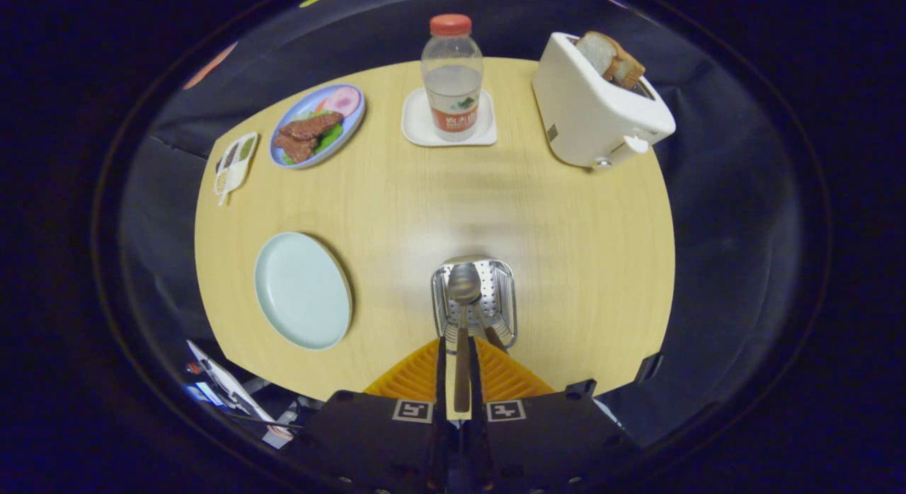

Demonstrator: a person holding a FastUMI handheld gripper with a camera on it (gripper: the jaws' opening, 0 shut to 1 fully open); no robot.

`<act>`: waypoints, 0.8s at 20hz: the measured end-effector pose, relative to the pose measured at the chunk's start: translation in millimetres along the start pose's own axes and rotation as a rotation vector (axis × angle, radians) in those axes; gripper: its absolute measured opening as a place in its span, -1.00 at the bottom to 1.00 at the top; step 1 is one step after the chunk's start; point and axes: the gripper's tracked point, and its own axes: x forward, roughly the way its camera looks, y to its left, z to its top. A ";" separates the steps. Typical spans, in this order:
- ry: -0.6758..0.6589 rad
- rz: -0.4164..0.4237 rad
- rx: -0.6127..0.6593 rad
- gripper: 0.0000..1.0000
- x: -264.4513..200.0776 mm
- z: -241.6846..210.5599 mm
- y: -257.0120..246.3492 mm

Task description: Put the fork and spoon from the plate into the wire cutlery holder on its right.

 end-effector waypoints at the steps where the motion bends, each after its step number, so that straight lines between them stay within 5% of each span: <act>1: -0.043 0.009 -0.007 -0.69 -5.9 2.5 5.7; 12: -0.652 0.003 -0.098 0.60 -111.0 14.1 67.2; 16: -0.979 0.025 -0.123 0.82 -171.7 17.4 94.1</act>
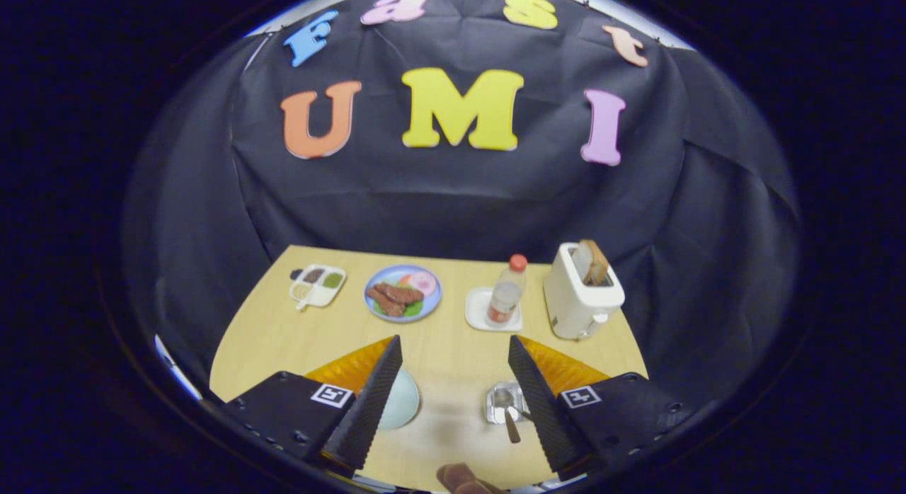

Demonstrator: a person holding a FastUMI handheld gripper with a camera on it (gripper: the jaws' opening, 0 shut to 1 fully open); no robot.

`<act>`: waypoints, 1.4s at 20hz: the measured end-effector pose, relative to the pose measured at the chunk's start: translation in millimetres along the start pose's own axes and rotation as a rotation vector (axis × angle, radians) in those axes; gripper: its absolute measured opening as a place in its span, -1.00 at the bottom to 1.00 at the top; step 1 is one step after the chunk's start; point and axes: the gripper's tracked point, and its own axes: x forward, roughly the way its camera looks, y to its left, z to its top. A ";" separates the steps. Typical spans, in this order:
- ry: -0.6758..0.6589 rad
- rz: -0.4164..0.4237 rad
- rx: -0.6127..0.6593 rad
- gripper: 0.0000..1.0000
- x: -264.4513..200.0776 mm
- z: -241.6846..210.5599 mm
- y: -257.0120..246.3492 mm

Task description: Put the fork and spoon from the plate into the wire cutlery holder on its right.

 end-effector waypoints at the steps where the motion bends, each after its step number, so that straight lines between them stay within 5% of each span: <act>1: -0.096 0.016 -0.001 0.82 -9.8 13.5 6.3; 4: -0.344 0.096 0.033 0.81 -51.7 50.5 26.1; 7: -0.449 0.137 0.104 0.82 -69.5 54.4 20.1; 12: -0.404 0.088 0.111 0.86 -57.4 36.4 19.4; 17: -0.404 -0.055 0.103 0.89 -82.0 44.5 9.4; 28: -0.437 -0.120 0.109 0.89 -109.5 53.3 2.3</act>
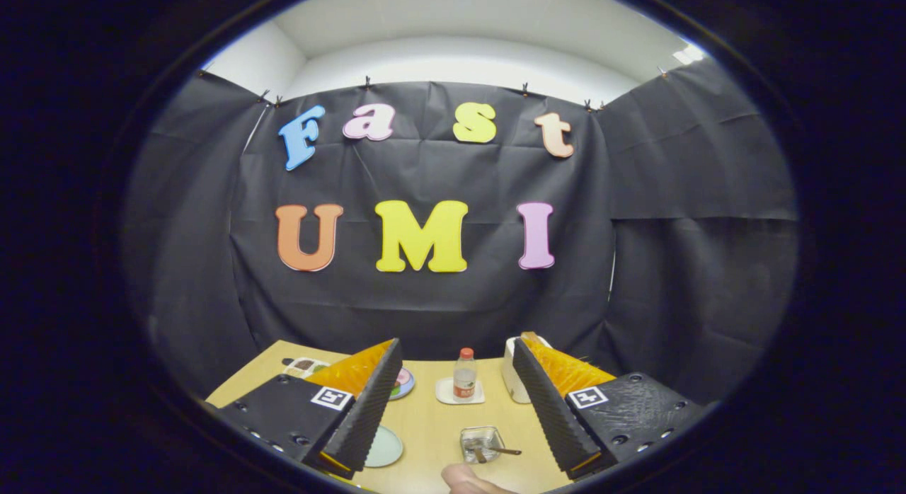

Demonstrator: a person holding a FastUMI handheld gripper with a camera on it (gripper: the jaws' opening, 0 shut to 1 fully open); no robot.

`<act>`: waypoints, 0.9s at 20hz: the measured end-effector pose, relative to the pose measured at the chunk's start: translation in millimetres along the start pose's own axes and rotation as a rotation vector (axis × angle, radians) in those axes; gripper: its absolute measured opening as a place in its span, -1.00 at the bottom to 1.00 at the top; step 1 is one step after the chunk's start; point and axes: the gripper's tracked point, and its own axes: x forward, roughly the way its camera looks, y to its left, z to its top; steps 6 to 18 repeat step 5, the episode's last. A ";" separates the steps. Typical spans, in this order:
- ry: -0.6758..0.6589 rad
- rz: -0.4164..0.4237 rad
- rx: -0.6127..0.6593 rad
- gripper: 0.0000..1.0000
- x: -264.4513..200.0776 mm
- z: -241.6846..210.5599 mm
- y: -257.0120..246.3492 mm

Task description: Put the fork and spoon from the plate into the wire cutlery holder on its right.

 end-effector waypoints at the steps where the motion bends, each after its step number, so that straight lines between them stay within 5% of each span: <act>1: 0.003 0.001 0.001 0.89 -0.8 -0.4 0.2; 18: 0.014 -0.011 0.005 0.89 -16.9 -8.6 3.3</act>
